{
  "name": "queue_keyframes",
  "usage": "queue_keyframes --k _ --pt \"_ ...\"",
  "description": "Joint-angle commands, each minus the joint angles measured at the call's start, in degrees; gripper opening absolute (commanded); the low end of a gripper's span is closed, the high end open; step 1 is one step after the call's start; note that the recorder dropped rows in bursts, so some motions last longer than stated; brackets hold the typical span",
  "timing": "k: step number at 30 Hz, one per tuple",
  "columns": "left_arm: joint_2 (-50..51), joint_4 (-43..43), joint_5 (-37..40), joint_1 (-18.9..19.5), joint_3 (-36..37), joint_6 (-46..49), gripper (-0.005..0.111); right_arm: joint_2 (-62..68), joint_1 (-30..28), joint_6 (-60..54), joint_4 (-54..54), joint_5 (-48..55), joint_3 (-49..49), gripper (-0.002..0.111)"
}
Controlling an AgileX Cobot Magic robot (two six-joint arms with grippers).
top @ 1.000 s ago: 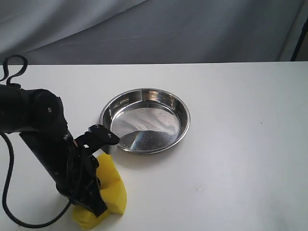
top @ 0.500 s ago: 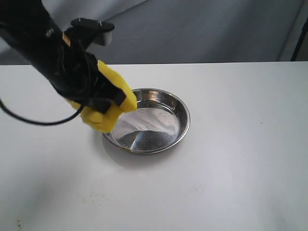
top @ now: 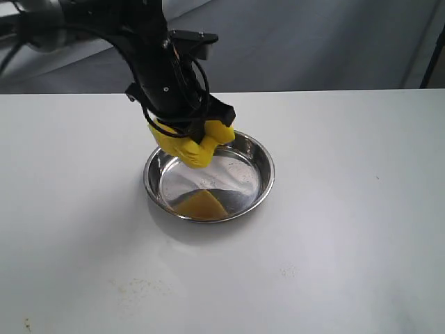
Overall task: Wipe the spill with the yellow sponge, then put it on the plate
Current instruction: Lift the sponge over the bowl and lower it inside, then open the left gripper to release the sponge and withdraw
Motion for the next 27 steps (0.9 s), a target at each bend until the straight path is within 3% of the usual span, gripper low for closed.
queue_keyframes --k 1,13,19,23,27 --pt "4.8 1.6 -0.4 -0.3 -2.4 -2.0 0.005 -0.4 -0.4 -0.1 0.2 -0.7 0.2 0.0" --pt "8.7 1.7 -0.2 -0.3 -3.3 -1.6 0.046 -0.4 -0.4 -0.1 0.2 -1.1 0.2 0.0" --pt "8.7 0.8 2.0 -0.3 -6.7 -1.5 0.06 -0.4 -0.4 -0.1 0.2 -1.1 0.2 0.0" --pt "8.7 0.5 8.3 -0.3 -10.6 -3.2 0.057 -0.4 -0.4 -0.1 0.2 -1.1 0.2 0.0" --pt "8.0 1.1 8.3 0.2 -11.6 -6.5 0.023 -0.4 -0.4 -0.1 0.2 -1.1 0.2 0.0"
